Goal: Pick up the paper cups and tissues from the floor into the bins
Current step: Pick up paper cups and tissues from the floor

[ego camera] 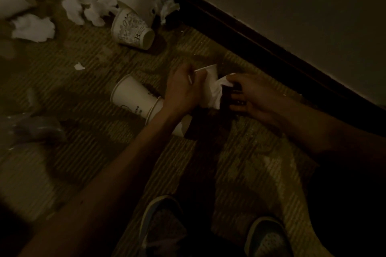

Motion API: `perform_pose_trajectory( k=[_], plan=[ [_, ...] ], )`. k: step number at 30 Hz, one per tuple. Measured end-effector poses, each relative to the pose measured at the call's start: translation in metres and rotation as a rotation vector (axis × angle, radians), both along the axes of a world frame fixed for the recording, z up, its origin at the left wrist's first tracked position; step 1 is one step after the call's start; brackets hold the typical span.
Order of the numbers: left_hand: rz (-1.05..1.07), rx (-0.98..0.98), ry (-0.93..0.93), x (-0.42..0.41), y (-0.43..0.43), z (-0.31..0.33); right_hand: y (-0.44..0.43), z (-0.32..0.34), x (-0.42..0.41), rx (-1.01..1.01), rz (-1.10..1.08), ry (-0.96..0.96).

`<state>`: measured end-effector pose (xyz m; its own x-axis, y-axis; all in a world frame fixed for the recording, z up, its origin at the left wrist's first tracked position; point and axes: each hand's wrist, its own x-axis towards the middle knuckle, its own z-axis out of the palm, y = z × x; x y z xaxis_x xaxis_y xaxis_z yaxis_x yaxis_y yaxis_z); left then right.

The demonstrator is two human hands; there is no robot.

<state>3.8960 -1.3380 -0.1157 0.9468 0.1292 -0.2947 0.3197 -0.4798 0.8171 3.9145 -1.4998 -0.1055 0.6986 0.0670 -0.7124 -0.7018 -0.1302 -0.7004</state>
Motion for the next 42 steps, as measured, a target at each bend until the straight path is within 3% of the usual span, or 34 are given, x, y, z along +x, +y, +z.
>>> perform_pose_trajectory(
  k=[6,10,18,20,23,25,33,37,39,42],
  plan=[
    [-0.033,-0.166,-0.012,-0.023,-0.002,0.020,0.018,0.002,-0.009,-0.139,-0.098,-0.176],
    [0.078,-0.277,-0.025,-0.043,0.008,0.033,0.037,0.014,-0.030,-0.240,0.105,-0.267],
    [0.134,-0.338,-0.076,-0.078,0.042,0.046,0.071,0.024,-0.050,-0.063,0.196,-0.290],
    [0.253,-0.349,-0.107,-0.084,0.057,0.041,0.071,0.020,-0.050,-0.066,0.194,-0.278],
    [0.493,-0.203,-0.159,-0.089,0.083,0.024,0.068,0.013,-0.052,-0.033,0.275,-0.254],
    [0.546,-0.056,-0.166,-0.089,0.098,0.008,0.069,0.010,-0.055,0.014,0.343,-0.219],
    [0.409,0.079,0.004,-0.066,0.109,-0.028,0.078,0.007,-0.054,0.024,0.423,-0.276],
    [0.436,0.064,-0.019,-0.061,0.128,-0.016,0.076,0.005,-0.055,-0.001,0.445,-0.305],
    [0.465,0.150,-0.067,-0.062,0.143,-0.004,0.076,0.004,-0.055,0.008,0.437,-0.289],
    [0.319,0.156,0.026,-0.066,0.165,0.015,0.076,0.005,-0.053,0.035,0.426,-0.254]
  ],
)
